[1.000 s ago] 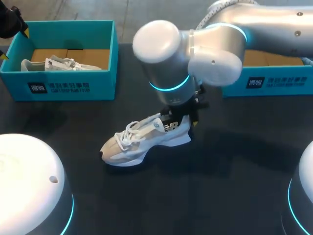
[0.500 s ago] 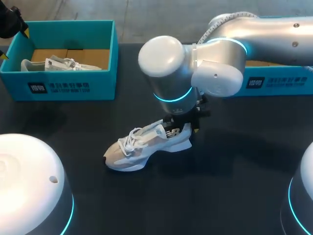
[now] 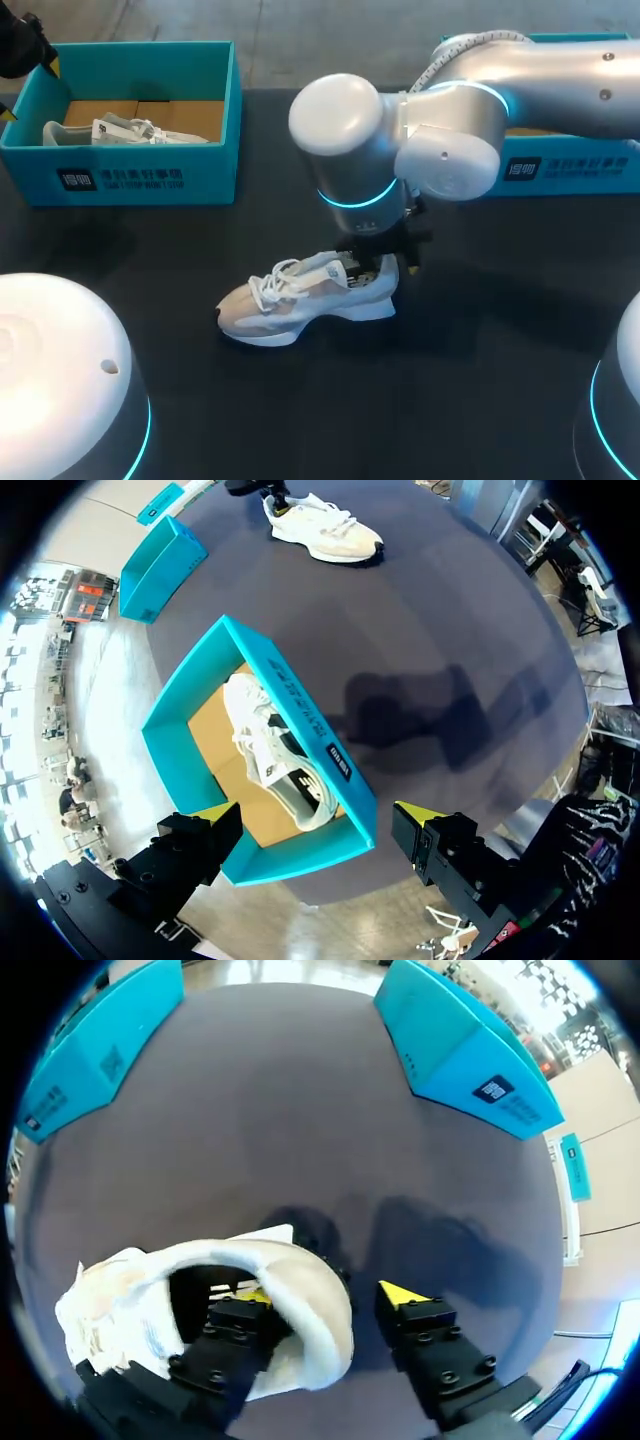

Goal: Take the shoe out of the shoebox, open the shoe tongue, remove and reinsert the insole, then place the shoe into the shoebox

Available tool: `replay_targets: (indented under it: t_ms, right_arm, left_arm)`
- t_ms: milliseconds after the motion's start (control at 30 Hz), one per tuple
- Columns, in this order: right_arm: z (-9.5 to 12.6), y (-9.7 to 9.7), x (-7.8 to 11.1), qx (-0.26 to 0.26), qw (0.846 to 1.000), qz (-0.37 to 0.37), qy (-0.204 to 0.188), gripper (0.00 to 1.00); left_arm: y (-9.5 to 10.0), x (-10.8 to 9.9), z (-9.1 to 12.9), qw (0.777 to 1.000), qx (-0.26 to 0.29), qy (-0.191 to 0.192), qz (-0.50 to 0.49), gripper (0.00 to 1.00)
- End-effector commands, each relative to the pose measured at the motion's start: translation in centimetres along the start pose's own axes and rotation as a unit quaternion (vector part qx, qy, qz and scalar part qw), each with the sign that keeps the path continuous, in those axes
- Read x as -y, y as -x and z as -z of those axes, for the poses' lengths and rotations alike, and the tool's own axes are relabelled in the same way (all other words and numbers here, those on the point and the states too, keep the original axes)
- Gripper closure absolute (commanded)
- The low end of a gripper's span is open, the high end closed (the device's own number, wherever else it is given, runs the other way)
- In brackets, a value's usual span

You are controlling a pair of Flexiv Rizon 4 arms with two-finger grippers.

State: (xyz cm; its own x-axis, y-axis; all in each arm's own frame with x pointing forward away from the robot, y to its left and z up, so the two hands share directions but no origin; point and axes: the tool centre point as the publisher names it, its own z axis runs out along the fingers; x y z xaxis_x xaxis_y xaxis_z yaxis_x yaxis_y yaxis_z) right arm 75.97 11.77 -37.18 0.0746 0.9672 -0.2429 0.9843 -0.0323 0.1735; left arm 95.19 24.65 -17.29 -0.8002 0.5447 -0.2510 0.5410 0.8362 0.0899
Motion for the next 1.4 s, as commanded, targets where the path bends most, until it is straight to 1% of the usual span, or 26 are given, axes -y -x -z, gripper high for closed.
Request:
replay_targets:
  t_ms: [33, 300, 400, 633, 667, 900, 967, 1000, 1400]
  right_arm:
    - [1.7, 0.6, 0.0, -0.004, 1.000, 0.004, 0.008, 0.00]
    - [4.4, 1.0, -0.3, -0.013, 0.999, 0.018, 0.025, 0.00]
    - [5.3, 1.3, -0.4, -0.024, 0.999, 0.024, 0.027, 0.00]
    - [7.6, 2.2, -0.6, -0.043, 0.998, 0.050, 0.015, 0.00]
    - [7.9, 2.3, -0.7, -0.049, 0.997, 0.052, 0.020, 0.00]
    - [9.9, 3.2, -1.2, -0.074, 0.991, 0.110, 0.029, 0.00]
    - [10.5, 3.3, -1.4, -0.086, 0.987, 0.132, 0.026, 0.00]
    - [10.7, 3.5, -1.4, -0.086, 0.988, 0.130, 0.016, 0.00]
    - [10.7, 3.5, -1.4, -0.086, 0.988, 0.130, 0.016, 0.00]
  left_arm:
    - [-0.1, 0.1, 0.0, 1.000, 0.000, 0.002, 0.000, 0.00]
    - [-0.1, 0.1, 0.0, 1.000, 0.000, 0.002, 0.000, 0.00]
    - [-0.1, 0.1, 0.0, 1.000, 0.000, 0.002, 0.000, 0.00]
    - [-0.1, 0.1, 0.0, 1.000, 0.000, 0.002, 0.000, 0.00]
    - [-0.1, 0.1, 0.0, 1.000, 0.000, 0.002, 0.000, 0.00]
    - [-0.1, 0.1, 0.0, 1.000, 0.000, 0.002, 0.000, 0.00]
    - [-0.1, 0.1, 0.0, 1.000, 0.000, 0.002, 0.000, 0.00]
    - [-0.1, 0.1, 0.0, 1.000, 0.000, 0.002, 0.000, 0.00]
    - [-0.1, 0.1, 0.0, 1.000, 0.000, 0.002, 0.000, 0.00]
